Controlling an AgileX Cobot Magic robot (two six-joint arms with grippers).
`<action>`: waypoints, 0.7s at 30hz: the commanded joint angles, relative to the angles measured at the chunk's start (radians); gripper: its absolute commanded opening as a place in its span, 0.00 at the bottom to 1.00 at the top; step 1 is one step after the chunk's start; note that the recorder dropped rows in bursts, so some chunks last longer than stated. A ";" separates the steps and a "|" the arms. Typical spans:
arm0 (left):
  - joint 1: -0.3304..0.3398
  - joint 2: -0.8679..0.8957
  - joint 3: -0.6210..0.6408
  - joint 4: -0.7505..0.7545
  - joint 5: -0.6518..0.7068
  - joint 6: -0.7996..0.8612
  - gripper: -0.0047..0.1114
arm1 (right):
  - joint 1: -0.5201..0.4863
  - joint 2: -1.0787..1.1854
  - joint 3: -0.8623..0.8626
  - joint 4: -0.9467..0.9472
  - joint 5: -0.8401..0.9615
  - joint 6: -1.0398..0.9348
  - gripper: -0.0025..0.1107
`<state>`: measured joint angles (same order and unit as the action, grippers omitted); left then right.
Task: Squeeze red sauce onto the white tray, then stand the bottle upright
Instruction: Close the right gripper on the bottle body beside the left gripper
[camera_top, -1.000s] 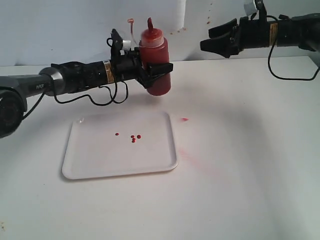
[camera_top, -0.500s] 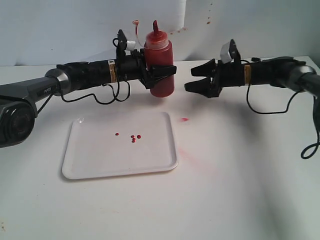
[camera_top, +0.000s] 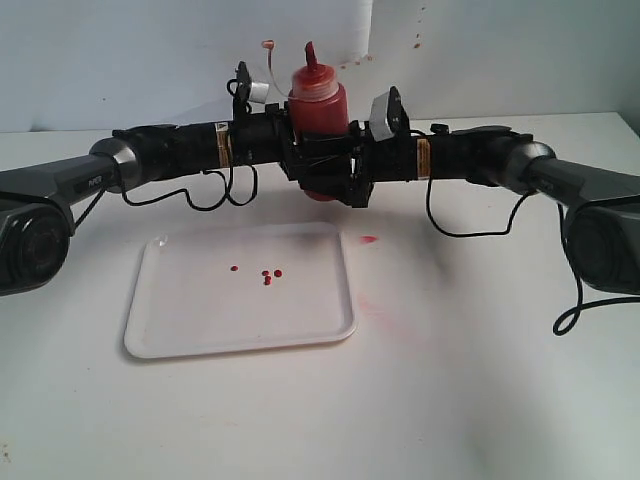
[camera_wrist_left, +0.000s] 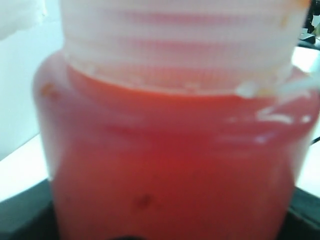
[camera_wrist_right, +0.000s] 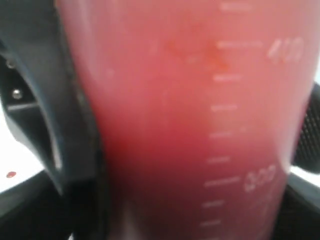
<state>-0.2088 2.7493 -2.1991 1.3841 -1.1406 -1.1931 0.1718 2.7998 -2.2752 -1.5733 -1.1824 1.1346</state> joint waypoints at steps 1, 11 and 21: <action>-0.005 -0.017 -0.014 -0.036 -0.030 -0.010 0.04 | 0.008 -0.002 -0.002 0.010 0.040 -0.009 0.47; -0.005 -0.017 -0.014 -0.036 -0.030 -0.010 0.14 | 0.004 -0.002 -0.002 0.022 0.048 -0.007 0.02; -0.005 -0.017 -0.014 -0.036 -0.038 -0.012 0.90 | -0.011 -0.002 -0.002 0.083 0.048 -0.009 0.02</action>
<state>-0.2088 2.7510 -2.2040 1.3764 -1.1524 -1.1931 0.1720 2.8035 -2.2752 -1.5672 -1.1336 1.1307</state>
